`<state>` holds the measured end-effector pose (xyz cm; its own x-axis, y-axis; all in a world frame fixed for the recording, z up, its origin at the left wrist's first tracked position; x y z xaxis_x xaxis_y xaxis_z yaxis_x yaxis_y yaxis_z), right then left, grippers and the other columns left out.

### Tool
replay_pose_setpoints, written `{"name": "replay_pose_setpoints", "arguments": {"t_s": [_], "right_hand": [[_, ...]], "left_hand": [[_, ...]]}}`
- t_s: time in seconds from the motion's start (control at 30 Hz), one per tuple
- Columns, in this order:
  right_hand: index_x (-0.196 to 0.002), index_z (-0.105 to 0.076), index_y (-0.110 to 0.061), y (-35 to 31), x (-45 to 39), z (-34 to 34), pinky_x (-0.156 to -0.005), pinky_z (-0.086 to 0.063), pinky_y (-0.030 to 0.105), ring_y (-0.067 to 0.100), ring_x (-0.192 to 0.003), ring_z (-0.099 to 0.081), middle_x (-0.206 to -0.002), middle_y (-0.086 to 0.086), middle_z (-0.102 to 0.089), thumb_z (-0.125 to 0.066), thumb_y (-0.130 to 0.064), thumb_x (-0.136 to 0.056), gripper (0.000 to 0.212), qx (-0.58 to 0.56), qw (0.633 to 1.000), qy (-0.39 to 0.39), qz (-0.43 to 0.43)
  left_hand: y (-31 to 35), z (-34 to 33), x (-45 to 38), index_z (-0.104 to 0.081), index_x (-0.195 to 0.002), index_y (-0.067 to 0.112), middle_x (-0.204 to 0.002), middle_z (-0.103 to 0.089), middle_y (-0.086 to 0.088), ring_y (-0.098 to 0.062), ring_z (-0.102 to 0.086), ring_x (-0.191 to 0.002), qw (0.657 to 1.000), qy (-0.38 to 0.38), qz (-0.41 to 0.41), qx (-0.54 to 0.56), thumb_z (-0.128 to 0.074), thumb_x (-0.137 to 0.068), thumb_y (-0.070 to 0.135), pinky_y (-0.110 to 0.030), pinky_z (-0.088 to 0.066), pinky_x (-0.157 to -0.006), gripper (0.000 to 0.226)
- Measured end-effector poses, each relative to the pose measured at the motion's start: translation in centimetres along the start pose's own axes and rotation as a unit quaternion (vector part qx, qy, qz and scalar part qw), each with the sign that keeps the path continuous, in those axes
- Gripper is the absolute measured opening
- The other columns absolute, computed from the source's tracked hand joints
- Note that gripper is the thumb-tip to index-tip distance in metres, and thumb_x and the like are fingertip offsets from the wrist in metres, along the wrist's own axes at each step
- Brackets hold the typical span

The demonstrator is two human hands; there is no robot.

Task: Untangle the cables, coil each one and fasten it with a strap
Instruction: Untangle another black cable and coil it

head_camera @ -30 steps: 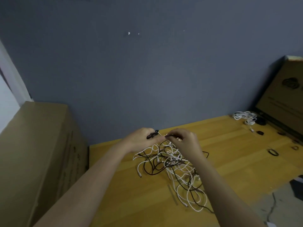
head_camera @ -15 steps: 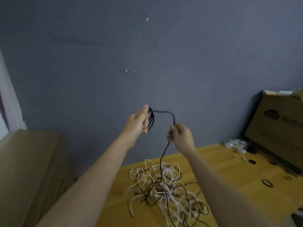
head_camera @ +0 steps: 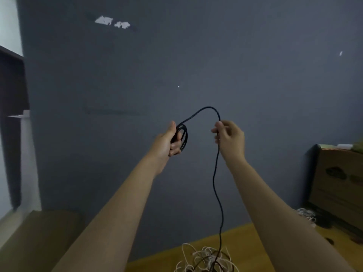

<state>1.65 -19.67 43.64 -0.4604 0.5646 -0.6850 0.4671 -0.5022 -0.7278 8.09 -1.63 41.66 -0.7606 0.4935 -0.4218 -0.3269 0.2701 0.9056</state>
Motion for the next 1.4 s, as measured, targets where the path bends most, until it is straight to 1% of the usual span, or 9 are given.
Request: {"name": "replay_pose_setpoints", "arguments": {"t_s": [0.4, 0.67, 0.77, 0.83, 0.93, 1.03, 1.17, 1.3, 1.4], "right_hand": [[-0.102, -0.066, -0.016, 11.1, 14.3, -6.6, -0.046, -0.034, 0.022, 0.003, -0.041, -0.040, -0.055, -0.005, -0.049, -0.046, -0.032, -0.099, 0.026, 0.082, 0.950, -0.288, -0.087], [-0.107, -0.060, -0.006, 16.6, 27.4, -6.4, -0.047, -0.042, 0.025, 0.012, -0.045, -0.049, -0.055, -0.001, -0.038, -0.040, -0.022, -0.103, 0.026, -0.009, 0.881, -0.386, -0.275], [-0.110, -0.060, -0.014, 16.4, 28.7, -6.2, -0.049, -0.032, 0.027, 0.008, -0.047, -0.038, -0.057, -0.005, -0.039, -0.040, -0.022, -0.103, 0.023, 0.059, 0.887, -0.401, -0.220], [-0.107, -0.063, -0.020, 15.7, 28.4, -5.5, -0.048, -0.031, 0.024, 0.004, -0.046, -0.039, -0.056, -0.012, -0.045, -0.044, -0.025, -0.100, 0.021, 0.148, 0.893, -0.408, -0.124], [-0.105, -0.066, -0.019, 13.8, 27.7, -4.0, -0.054, -0.036, 0.019, -0.002, -0.058, -0.049, -0.072, -0.019, -0.058, -0.048, -0.029, -0.096, 0.022, 0.222, 0.902, -0.370, 0.027], [-0.102, -0.068, -0.015, 11.8, 26.9, -2.4, -0.056, -0.044, 0.020, 0.003, -0.066, -0.053, -0.084, -0.006, -0.065, -0.047, -0.032, -0.095, 0.028, 0.236, 0.912, -0.293, 0.164], [-0.097, -0.069, -0.009, 11.3, 25.3, -0.6, -0.061, -0.045, 0.017, 0.007, -0.068, -0.054, -0.086, -0.004, -0.061, -0.052, -0.037, -0.094, 0.033, 0.197, 0.937, -0.219, 0.187], [-0.087, -0.072, -0.015, 11.8, 23.2, -1.0, -0.062, -0.044, 0.014, 0.005, -0.071, -0.055, -0.081, -0.006, -0.065, -0.064, -0.047, -0.082, 0.034, 0.184, 0.965, -0.171, 0.073], [-0.086, -0.073, -0.023, 13.6, 22.8, -2.2, -0.069, -0.049, 0.019, 0.007, -0.078, -0.063, -0.083, -0.008, -0.069, -0.073, -0.033, -0.081, 0.012, 0.123, 0.972, -0.190, -0.062]], "left_hand": [[-5.8, 1.7, 4.8, -0.031, -0.063, 0.021, -0.047, -0.018, 0.007, -0.010, -0.017, -0.043, 0.975, 0.107, 0.051, 0.188, -0.030, -0.099, 0.052, -0.023, -0.026, -0.050, 0.048], [-12.0, 4.9, 6.3, -0.031, -0.082, 0.020, -0.066, -0.035, 0.005, -0.010, -0.033, -0.056, 0.986, 0.150, 0.056, -0.035, -0.025, -0.106, 0.026, -0.031, -0.039, -0.075, 0.025], [-14.6, 4.9, 6.9, -0.037, -0.119, 0.014, -0.102, -0.052, -0.005, -0.017, -0.052, -0.090, 0.966, 0.080, 0.084, -0.229, -0.022, -0.105, 0.037, -0.037, -0.039, -0.088, 0.031], [-16.6, 5.3, 7.6, -0.008, -0.150, 0.012, -0.140, -0.043, -0.005, -0.021, -0.046, -0.125, 0.929, 0.016, 0.124, -0.349, -0.021, -0.104, 0.043, -0.039, -0.036, -0.102, 0.058], [-19.1, 5.5, 8.7, -0.013, -0.145, 0.011, -0.083, -0.053, 0.001, -0.015, -0.054, -0.071, 0.854, -0.085, 0.121, -0.499, -0.020, -0.102, 0.044, -0.032, -0.041, -0.062, 0.055], [-20.7, 5.6, 10.3, -0.031, -0.123, 0.011, -0.090, -0.064, -0.018, -0.035, -0.062, -0.079, 0.815, -0.145, 0.136, -0.544, -0.022, -0.102, 0.043, -0.050, -0.050, -0.070, 0.039], [-20.9, 5.0, 13.7, -0.036, -0.138, 0.009, -0.122, -0.058, -0.015, -0.025, -0.058, -0.110, 0.852, -0.157, 0.162, -0.473, -0.023, -0.103, 0.043, -0.036, -0.044, -0.088, 0.050], [-20.8, 3.4, 17.1, -0.052, -0.088, 0.009, -0.050, -0.043, 0.010, -0.002, -0.038, -0.043, 0.918, -0.161, 0.176, -0.316, -0.014, -0.094, 0.057, -0.022, -0.033, -0.055, 0.061], [-21.2, 2.8, 19.1, -0.036, -0.075, 0.013, -0.047, -0.029, 0.008, -0.012, -0.026, -0.045, 0.946, -0.169, 0.214, -0.173, -0.013, -0.084, 0.066, -0.022, -0.030, -0.051, 0.059]]}}
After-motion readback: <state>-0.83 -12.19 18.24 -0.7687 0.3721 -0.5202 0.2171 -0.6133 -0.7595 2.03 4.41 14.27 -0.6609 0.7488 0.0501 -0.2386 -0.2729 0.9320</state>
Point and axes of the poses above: each hand's wrist, its own x-axis away from the middle knuckle, its own z-axis out of the back of the hand, y = z × x, the point moved 7 cm from there along -x, towards the middle knuckle
